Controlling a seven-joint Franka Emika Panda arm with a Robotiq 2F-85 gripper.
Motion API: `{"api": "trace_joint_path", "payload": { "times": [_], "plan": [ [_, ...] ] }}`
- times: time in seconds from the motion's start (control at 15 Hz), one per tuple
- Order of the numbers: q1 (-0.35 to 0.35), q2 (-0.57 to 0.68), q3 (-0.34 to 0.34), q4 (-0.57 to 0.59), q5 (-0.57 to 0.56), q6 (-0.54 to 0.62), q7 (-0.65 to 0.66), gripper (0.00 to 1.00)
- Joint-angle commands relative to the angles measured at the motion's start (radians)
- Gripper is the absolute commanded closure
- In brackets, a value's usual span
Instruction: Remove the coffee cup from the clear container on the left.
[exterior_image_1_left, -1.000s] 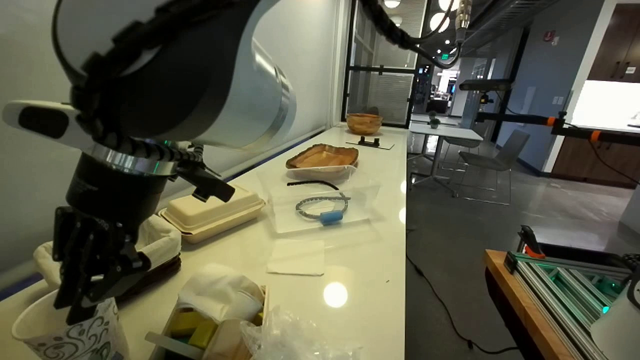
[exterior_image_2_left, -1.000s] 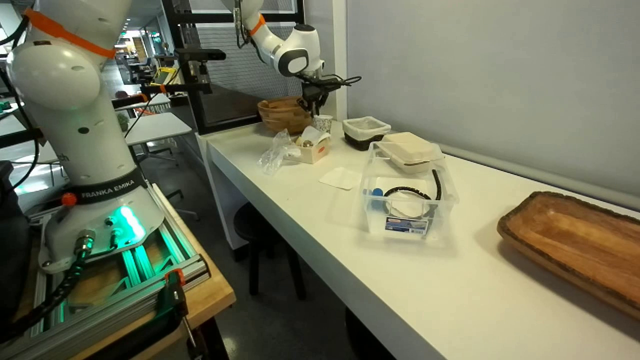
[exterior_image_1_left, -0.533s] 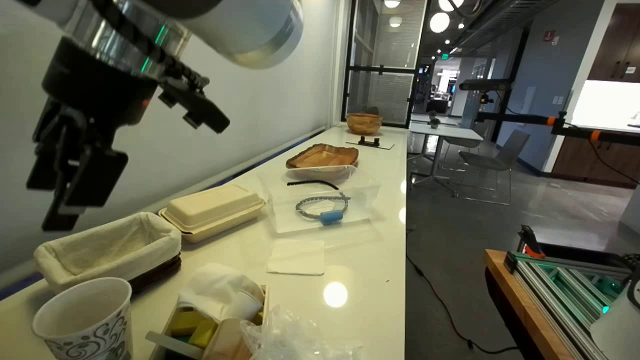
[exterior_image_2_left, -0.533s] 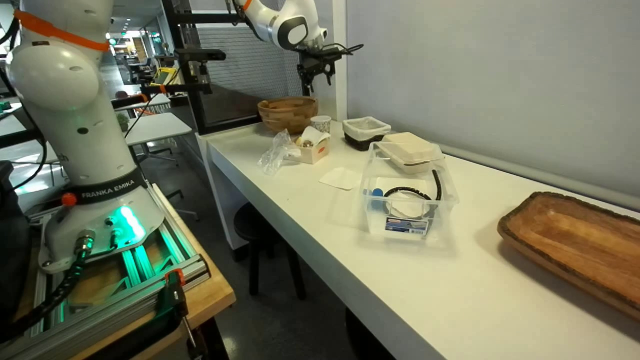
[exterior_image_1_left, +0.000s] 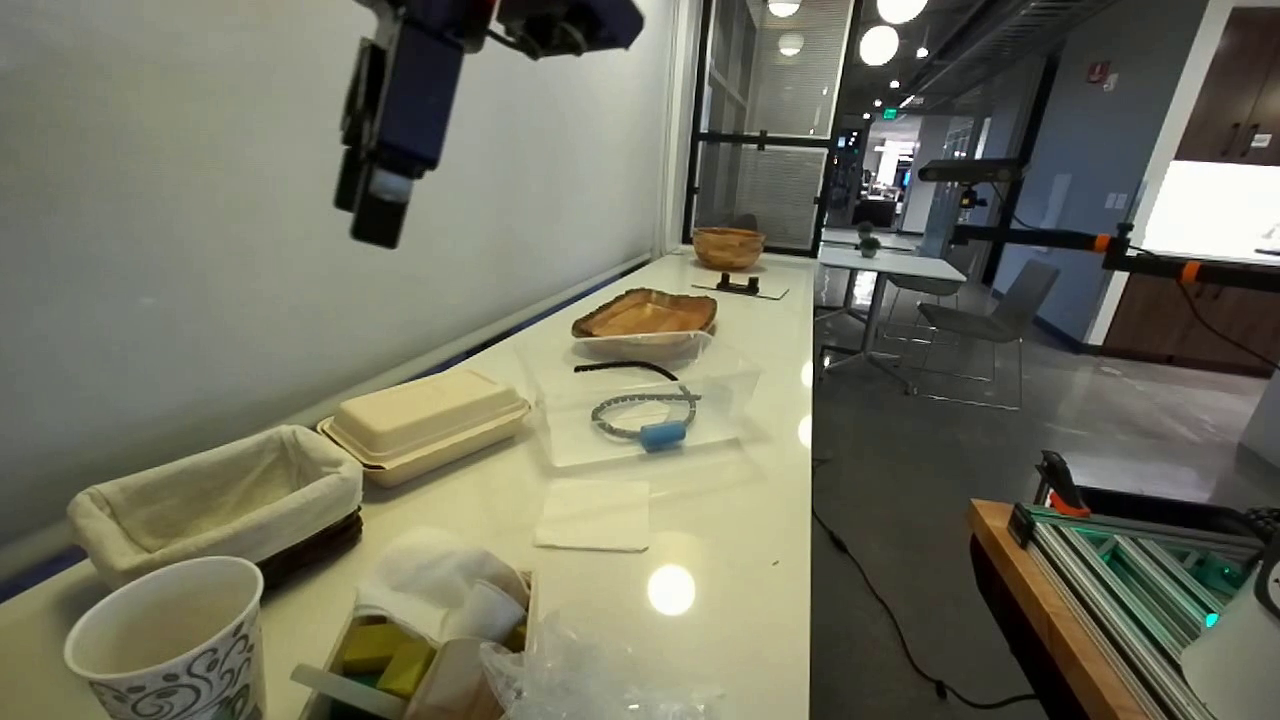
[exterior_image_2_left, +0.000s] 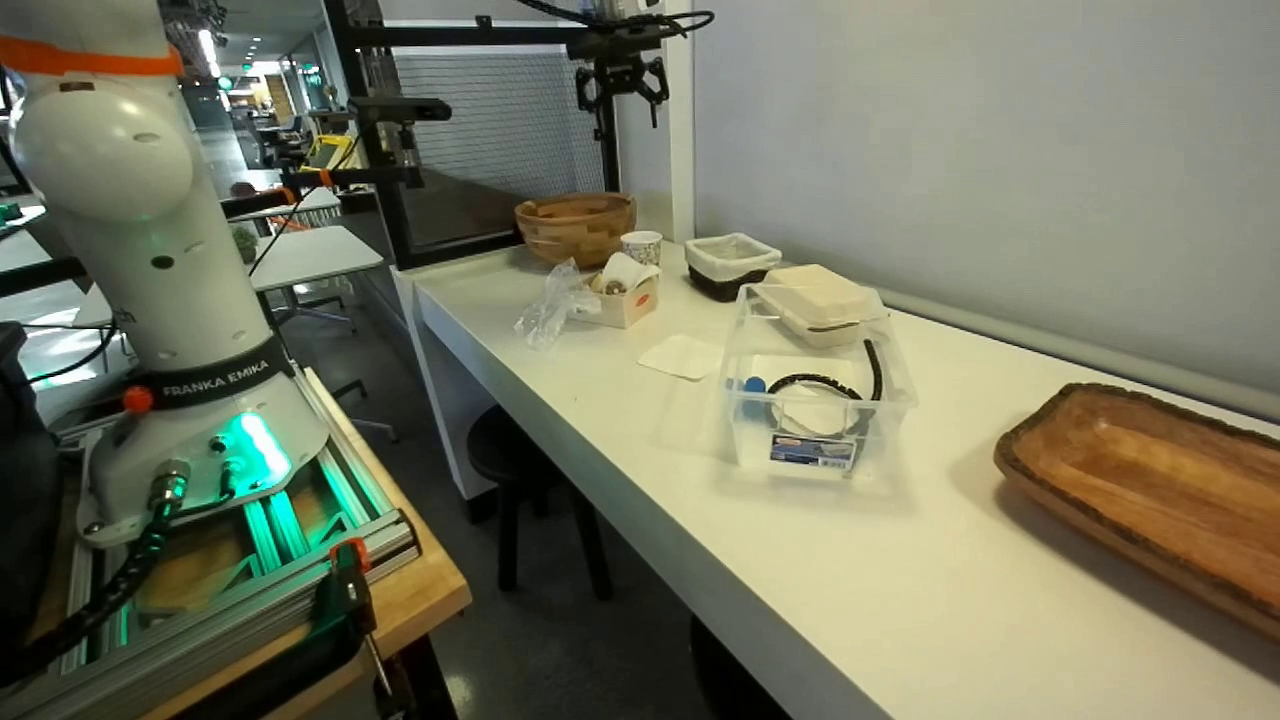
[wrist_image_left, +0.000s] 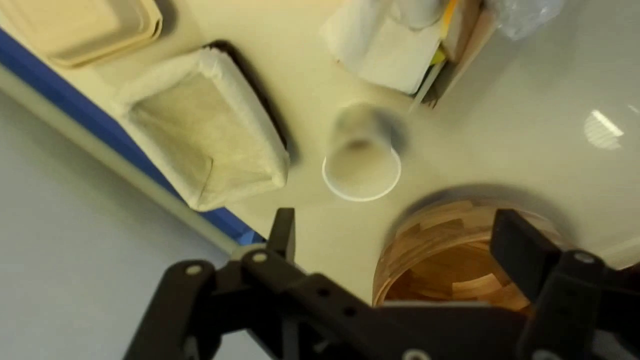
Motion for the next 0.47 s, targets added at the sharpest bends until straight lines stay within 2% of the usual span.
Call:
{"api": "trace_joint_path", "payload": {
  "times": [0.0, 0.07, 0.2, 0.4],
  "plan": [
    [-0.004, -0.181, -0.058, -0.121, 0.016, -0.181, 0.112, 0.0],
    [0.018, -0.083, -0.054, -0.043, 0.001, -0.114, 0.059, 0.0],
    [0.018, -0.148, -0.081, -0.077, 0.001, -0.173, 0.084, 0.0],
    [0.02, -0.171, -0.085, -0.099, 0.0, -0.177, 0.098, 0.0]
  ]
}}
